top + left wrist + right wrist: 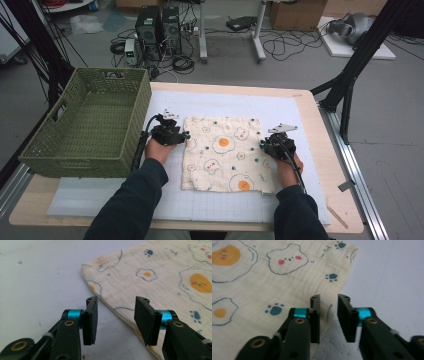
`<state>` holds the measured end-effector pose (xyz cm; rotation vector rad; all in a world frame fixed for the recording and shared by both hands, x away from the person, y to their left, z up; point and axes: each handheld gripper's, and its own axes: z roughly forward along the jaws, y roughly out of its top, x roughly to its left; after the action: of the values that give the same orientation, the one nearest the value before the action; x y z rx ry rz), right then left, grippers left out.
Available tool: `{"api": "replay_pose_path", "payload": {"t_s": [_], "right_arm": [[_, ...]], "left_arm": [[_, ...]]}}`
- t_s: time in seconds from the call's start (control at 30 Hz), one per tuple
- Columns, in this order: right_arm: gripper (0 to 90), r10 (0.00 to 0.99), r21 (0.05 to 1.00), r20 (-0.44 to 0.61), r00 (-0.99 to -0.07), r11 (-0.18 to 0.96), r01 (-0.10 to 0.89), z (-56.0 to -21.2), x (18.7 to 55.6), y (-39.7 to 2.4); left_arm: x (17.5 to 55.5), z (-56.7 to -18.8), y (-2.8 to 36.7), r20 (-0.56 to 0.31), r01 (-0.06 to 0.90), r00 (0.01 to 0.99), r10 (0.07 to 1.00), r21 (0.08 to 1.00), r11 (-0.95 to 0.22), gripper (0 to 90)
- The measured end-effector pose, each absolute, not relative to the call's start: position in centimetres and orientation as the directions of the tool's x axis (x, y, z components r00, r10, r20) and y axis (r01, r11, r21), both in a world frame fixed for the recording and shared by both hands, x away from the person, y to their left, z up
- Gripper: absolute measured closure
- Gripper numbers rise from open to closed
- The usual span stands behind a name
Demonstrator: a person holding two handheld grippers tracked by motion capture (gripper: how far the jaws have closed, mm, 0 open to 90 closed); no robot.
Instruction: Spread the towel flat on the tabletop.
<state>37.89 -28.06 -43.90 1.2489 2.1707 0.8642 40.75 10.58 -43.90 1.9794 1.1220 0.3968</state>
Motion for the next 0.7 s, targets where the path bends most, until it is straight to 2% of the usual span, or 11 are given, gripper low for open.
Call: {"api": "replay_pose_path", "payload": {"t_s": [0.1,0.2,0.23,0.27,0.3,0.37,0.4,0.47,0.6,0.63,0.7], "right_arm": [[59.6,0.892,0.744,-0.060,-0.447,0.339,0.575,-43.3,37.5,-28.7],[57.5,0.895,0.755,-0.047,-0.444,0.323,0.570,-43.0,36.9,-29.1],[57.2,0.894,0.757,-0.050,-0.446,0.325,0.567,-43.0,36.6,-29.2],[57.0,0.894,0.759,-0.051,-0.445,0.325,0.565,-43.0,36.3,-29.3],[57.0,0.894,0.759,-0.047,-0.446,0.322,0.566,-43.0,36.1,-29.4],[58.6,0.891,0.758,-0.040,-0.453,0.322,0.567,-43.1,35.6,-29.6],[59.3,0.889,0.754,-0.037,-0.457,0.325,0.571,-43.2,35.3,-29.7],[59.7,0.884,0.752,-0.037,-0.467,0.332,0.569,-43.4,35.0,-29.9],[59.6,0.865,0.768,0.046,-0.500,0.290,0.571,-43.7,34.5,-30.1],[59.6,0.854,0.767,0.067,-0.516,0.287,0.574,-43.9,34.5,-29.9],[60.0,0.837,0.753,0.079,-0.541,0.305,0.583,-44.3,34.4,-29.3]], "left_arm": [[39.8,-44.5,10.3,-0.161,0.578,0.577,0.801,0.773,-0.261,56.4],[39.3,-44.7,9.6,-0.110,0.558,0.602,0.791,0.767,-0.318,55.7],[39.2,-44.6,9.6,-0.119,0.557,0.612,0.782,0.766,-0.320,58.5],[39.1,-44.6,9.4,-0.107,0.550,0.625,0.774,0.764,-0.338,66.0],[39.0,-44.6,9.3,-0.068,0.529,0.634,0.770,0.765,-0.367,70.3],[39.0,-44.5,9.2,-0.043,0.517,0.635,0.771,0.765,-0.384,85.7],[39.0,-44.4,9.3,-0.015,0.511,0.621,0.784,0.766,-0.390,86.9],[39.4,-44.5,10.0,-0.018,0.527,0.580,0.814,0.770,-0.359,87.5],[39.8,-44.6,10.9,-0.038,0.538,0.557,0.830,0.778,-0.325,85.2],[39.8,-44.5,11.0,-0.039,0.540,0.550,0.834,0.779,-0.319,80.5],[39.8,-44.4,11.1,-0.065,0.552,0.533,0.844,0.783,-0.288,64.9]]}}
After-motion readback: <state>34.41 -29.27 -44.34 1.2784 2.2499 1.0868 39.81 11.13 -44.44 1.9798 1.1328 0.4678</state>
